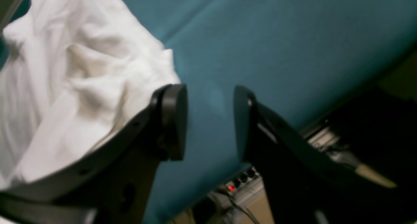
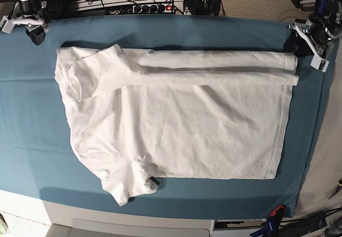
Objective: Fold the T-shirt properly
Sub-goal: 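Regrasp the folded shirt edge with the right gripper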
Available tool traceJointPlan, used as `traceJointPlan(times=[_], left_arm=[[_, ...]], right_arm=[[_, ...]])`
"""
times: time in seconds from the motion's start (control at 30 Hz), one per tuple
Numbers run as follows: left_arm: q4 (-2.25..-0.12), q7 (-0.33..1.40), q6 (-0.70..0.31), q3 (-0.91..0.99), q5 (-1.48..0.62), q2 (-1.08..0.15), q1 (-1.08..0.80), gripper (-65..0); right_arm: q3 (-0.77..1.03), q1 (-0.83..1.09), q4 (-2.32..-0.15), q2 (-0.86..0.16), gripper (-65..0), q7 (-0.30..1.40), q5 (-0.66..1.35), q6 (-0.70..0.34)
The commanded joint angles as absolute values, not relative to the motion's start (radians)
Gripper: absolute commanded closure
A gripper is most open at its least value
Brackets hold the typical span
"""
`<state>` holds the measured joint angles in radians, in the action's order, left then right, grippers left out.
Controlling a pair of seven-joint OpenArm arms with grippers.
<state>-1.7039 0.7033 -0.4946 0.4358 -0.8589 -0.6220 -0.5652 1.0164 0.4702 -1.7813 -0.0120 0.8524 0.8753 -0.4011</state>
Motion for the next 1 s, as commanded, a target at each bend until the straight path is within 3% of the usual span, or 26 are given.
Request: traceJointPlan(times=[0.0,0.33,0.73,0.97], left_arm=[[-1.718,0.690,-0.499,0.447,-0.876,-0.637,-0.566,-29.6],[-1.718,0.704,-0.499,0.447,-0.875,-0.637,-0.566,-29.7],[-1.718,0.710,-0.499,0.447,-0.875,-0.637,-0.566,-29.7],[-1.718,0.710,-0.499,0.447,-0.875,-0.637,-0.566,-29.7]], right_arm=[[1.023,0.463,-1.764,-0.023,-23.7,0.839,0.912,-0.410],[1.007,0.432,-1.673,-0.031,-26.2,0.943,1.058,-0.531],[1.000,0.379,-1.673,-0.031,-26.2,0.924,1.019,-0.530],[0.887,0.364,-1.673,-0.030,-26.2,0.897,0.946,-0.527]])
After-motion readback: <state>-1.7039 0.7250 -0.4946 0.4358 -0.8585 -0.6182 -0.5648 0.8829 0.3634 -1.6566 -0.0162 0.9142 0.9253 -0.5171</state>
